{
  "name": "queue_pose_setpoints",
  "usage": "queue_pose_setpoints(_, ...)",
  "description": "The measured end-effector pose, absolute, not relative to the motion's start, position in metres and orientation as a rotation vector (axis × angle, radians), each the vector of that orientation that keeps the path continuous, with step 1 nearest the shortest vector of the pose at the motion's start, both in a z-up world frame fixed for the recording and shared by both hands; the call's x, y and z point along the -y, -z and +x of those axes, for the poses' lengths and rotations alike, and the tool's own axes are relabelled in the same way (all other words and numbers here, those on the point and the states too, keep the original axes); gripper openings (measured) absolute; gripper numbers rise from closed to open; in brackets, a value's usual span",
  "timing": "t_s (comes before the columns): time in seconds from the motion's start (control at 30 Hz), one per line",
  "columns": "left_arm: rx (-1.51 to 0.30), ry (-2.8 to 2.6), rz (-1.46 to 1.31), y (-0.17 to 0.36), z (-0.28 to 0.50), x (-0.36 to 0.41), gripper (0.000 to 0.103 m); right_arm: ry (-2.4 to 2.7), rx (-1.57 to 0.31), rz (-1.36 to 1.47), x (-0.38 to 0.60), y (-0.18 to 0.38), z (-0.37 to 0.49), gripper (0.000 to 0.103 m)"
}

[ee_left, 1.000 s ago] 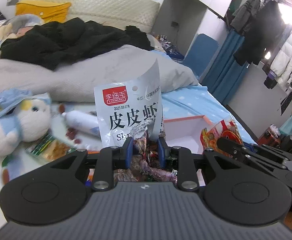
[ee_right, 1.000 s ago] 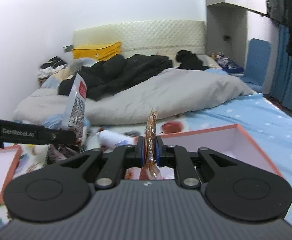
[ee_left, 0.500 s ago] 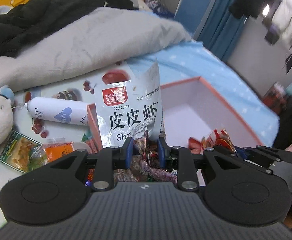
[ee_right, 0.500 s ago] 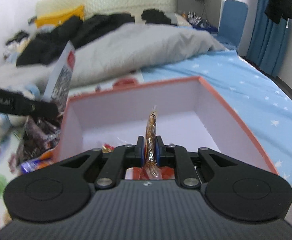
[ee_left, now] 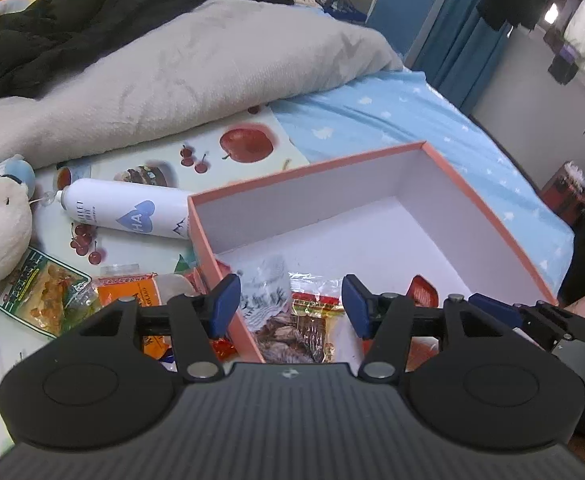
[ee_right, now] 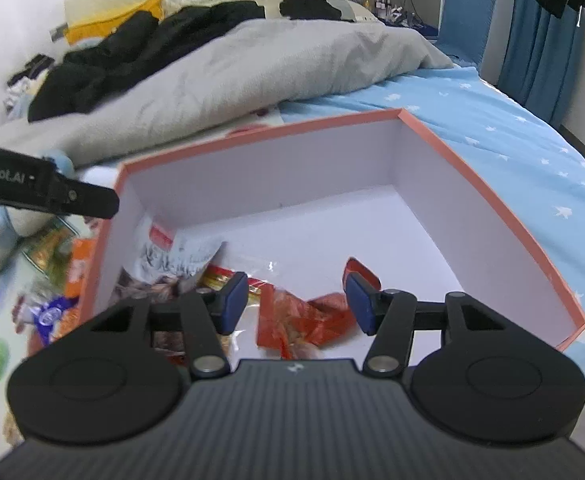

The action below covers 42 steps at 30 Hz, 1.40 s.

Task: Organize snacks
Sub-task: 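Carry the red packet and white shrimp bag over the pink box with both grippers, then open both grippers to drop the packets into the pink box, then move both grippers back toward the snack pile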

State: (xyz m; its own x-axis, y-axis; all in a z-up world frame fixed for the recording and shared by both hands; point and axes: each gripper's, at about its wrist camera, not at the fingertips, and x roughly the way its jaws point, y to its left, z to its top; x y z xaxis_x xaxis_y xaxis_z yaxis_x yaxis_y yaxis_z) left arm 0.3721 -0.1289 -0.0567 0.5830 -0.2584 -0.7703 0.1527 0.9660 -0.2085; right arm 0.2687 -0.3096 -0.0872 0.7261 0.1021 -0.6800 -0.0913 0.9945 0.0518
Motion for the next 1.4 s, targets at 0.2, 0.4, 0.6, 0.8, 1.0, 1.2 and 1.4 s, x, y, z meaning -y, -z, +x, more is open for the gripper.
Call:
queue_pose_setpoints(0.2,-0.848,0.241,-0.161,0.032,0.353,0.107,0.062,-0.125,-0.672,0.028,0.303,0.060,0.257,0.056)
queue_pose_setpoints(0.4,-0.786,0.223,-0.143,0.006,0.337,0.095,0.062,-0.164,-0.600,0.036,0.292,0.025,0.251,0.056)
queue_pose_setpoints(0.6,-0.695,0.216,-0.159,-0.025,0.314,0.072,0.062,-0.193,-0.540,0.047,0.280,0.000,0.241,0.056)
queue_pose_setpoints(0.8,-0.632,0.199,-0.154,-0.039,0.281,0.046,0.062,-0.229,-0.480,0.056,0.260,-0.012,0.215,0.056)
queue_pose_setpoints(1.0,-0.595,0.183,-0.136,-0.043,0.241,0.025,0.062,-0.275,-0.449,0.072,0.243,-0.013,0.186,0.056)
queue_pose_setpoints(1.2,-0.572,0.154,-0.128,-0.038,0.207,0.010,0.062,-0.301,-0.425,0.081,0.231,-0.012,0.162,0.057)
queue_pose_setpoints(1.4,-0.578,0.128,-0.132,-0.021,0.181,0.001,0.062,-0.303,-0.423,0.069,0.221,-0.001,0.142,0.057)
